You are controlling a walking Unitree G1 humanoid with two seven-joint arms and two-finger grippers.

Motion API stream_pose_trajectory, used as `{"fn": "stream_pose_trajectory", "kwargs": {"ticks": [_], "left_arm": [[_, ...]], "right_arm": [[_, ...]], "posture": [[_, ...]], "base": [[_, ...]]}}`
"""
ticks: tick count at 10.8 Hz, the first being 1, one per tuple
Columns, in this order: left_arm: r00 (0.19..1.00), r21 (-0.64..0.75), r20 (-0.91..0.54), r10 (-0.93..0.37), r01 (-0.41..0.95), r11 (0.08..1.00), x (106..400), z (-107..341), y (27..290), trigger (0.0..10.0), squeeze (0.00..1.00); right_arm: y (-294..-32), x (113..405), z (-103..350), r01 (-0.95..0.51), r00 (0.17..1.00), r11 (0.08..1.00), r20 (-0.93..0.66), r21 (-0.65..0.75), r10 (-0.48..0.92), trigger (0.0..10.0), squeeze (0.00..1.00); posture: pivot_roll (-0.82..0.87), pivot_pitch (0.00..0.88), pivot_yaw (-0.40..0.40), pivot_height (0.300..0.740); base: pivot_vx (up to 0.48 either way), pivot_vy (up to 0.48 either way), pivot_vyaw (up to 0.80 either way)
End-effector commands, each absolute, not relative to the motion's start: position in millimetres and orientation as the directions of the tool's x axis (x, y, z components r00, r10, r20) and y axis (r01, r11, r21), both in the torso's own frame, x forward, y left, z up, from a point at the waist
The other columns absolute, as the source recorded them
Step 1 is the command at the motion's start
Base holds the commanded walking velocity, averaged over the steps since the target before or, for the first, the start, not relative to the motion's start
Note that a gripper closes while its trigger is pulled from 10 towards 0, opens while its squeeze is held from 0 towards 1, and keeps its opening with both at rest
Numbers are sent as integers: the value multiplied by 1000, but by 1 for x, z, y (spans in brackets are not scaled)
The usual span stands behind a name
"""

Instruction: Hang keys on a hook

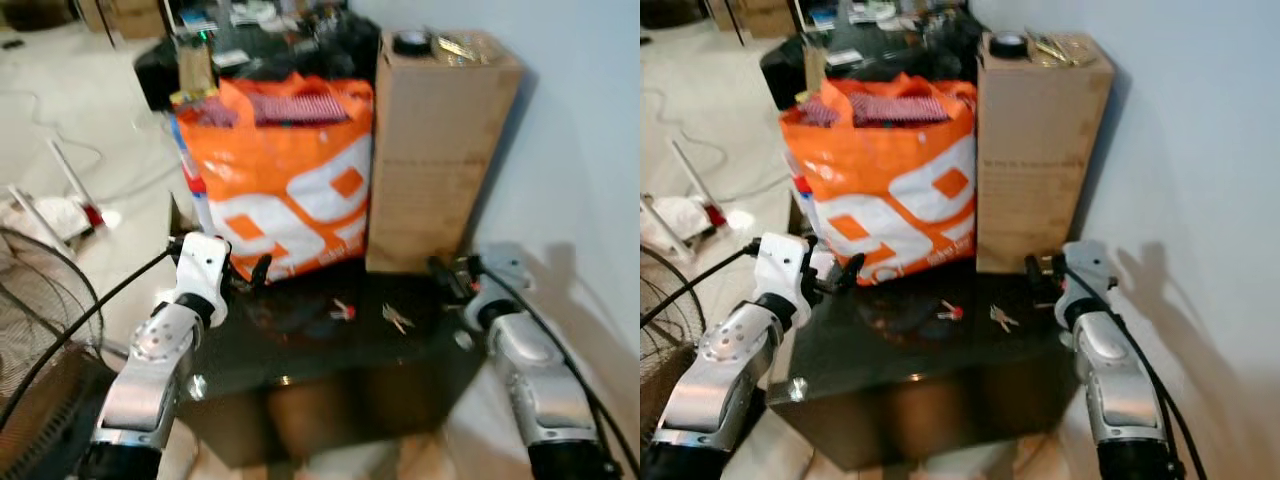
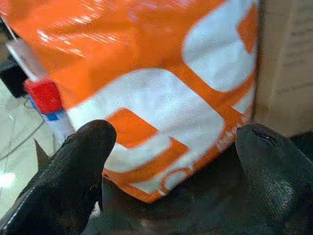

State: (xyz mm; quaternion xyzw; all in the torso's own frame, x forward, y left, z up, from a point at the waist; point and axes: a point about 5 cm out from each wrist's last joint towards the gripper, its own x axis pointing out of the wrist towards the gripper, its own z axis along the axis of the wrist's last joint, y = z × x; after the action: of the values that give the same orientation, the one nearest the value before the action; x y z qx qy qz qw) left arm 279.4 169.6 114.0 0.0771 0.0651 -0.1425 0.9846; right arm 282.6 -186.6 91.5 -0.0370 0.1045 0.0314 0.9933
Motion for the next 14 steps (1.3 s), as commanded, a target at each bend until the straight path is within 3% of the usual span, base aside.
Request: {"fn": "stream_pose_trajectory", "kwargs": {"ticks": [1, 5, 7, 9, 10, 12, 14], "left_arm": [[956, 151, -148, -252, 274, 950, 281, 116, 176, 10000, 118], [939, 158, -176, -294, 322, 933, 276, 111, 170, 10000, 98], [908, 149, -234, -346, 385, 911, 268, 102, 165, 10000, 59], [812, 120, -332, -480, 542, 832, 258, 91, 158, 10000, 63], [717, 78, -401, -571, 648, 758, 250, 84, 154, 10000, 67], [544, 13, -496, -677, 784, 621, 235, 72, 145, 10000, 55], [519, -3, -502, -691, 799, 602, 235, 69, 140, 10000, 47]], "right_arm": [[-178, 286, 92, -104, 975, 993, -202, -61, 90, 10000, 1000], [-180, 291, 87, -123, 966, 989, -240, -83, 100, 10000, 1000], [-181, 286, 58, -225, 886, 965, -440, -138, 144, 10000, 1000], [-181, 280, 33, -293, 793, 947, -586, -129, 166, 10000, 1000], [-181, 279, 26, -300, 748, 949, -640, -92, 175, 10000, 0], [-183, 275, 17, -281, 682, 959, -711, -39, 171, 10000, 0], [-182, 274, 10, -262, 661, 965, -727, 9, 186, 10000, 0]], "posture": [[-12, 0, 46, 740], [0, 0, 27, 740], [2, 0, 23, 740], [-1, 0, 24, 740], [1, 0, 18, 740], [4, 0, 0, 740], [-3, 0, -7, 740]], "base": [[337, 0, 0], [332, 0, 400], [0, 0, 0], [0, 0, 0], [0, 0, 0], [0, 0, 0], [0, 0, 0]]}}
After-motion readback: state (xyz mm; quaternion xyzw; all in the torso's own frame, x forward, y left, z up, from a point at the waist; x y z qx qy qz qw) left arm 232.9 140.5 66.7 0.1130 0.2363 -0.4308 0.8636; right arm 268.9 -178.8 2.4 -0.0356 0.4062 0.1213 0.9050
